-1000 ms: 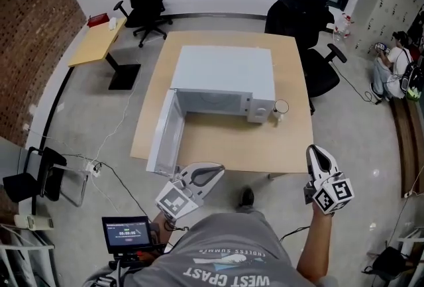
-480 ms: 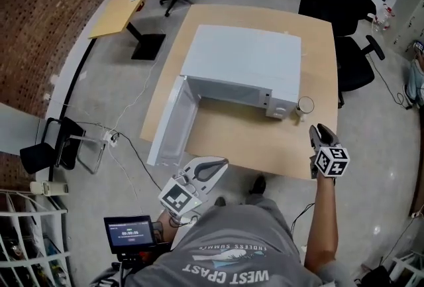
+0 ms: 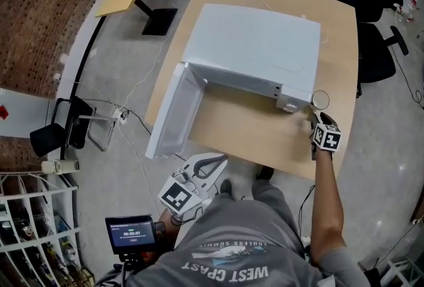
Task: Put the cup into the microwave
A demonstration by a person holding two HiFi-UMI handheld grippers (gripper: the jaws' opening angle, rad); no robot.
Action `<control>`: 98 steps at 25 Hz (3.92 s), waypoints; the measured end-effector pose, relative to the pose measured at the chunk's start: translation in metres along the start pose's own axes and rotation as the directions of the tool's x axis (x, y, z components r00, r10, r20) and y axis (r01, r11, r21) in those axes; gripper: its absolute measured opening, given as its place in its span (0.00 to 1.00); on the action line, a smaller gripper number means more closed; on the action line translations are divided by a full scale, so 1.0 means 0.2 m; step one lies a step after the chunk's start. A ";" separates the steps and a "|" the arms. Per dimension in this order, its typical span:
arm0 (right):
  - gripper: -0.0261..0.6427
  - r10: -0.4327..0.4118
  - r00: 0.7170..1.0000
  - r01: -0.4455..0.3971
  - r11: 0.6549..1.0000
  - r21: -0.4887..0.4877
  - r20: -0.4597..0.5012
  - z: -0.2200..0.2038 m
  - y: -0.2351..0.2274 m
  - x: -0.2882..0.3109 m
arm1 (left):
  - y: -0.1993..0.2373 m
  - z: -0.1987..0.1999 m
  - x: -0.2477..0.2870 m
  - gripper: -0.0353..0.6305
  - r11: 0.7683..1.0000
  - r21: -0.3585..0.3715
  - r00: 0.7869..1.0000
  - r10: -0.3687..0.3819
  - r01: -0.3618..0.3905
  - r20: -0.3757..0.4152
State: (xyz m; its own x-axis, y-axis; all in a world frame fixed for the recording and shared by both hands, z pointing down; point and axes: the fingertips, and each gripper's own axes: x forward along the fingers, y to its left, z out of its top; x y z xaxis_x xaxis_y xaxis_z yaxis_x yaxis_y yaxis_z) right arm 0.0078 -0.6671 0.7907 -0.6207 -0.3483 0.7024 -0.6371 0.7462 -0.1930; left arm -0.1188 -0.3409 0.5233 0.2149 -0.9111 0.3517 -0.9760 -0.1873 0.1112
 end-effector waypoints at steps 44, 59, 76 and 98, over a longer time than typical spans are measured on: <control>0.14 0.000 0.878 0.118 0.969 -0.216 0.478 0.19 1.15 -1.80 | -0.07 -0.14 -0.76 0.09 0.980 0.121 0.964 -0.177 0.155 0.197; 0.14 -0.010 0.830 0.153 0.966 -0.211 0.558 -0.01 1.57 -2.54 | -0.35 -0.16 -0.98 0.09 0.933 0.213 0.927 -0.330 0.290 0.180; 0.14 0.019 0.831 0.130 0.965 -0.228 0.556 -0.13 1.68 -2.70 | -0.53 -0.20 -1.11 0.09 0.930 0.213 0.921 -0.340 0.299 0.191; 0.14 0.249 0.866 -0.110 0.941 -0.322 0.433 0.22 1.75 -1.93 | -0.19 -0.22 -1.10 0.09 0.986 0.124 0.965 -0.134 0.108 0.224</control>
State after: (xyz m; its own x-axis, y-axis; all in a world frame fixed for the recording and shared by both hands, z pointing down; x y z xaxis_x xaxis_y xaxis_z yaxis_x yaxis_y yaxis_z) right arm 0.0039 -0.2974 0.4222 -0.8944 -0.3615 0.2633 -0.3842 0.9225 -0.0384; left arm -0.1274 -0.1170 0.4819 0.3303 -0.9366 0.1166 -0.9438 -0.3289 0.0321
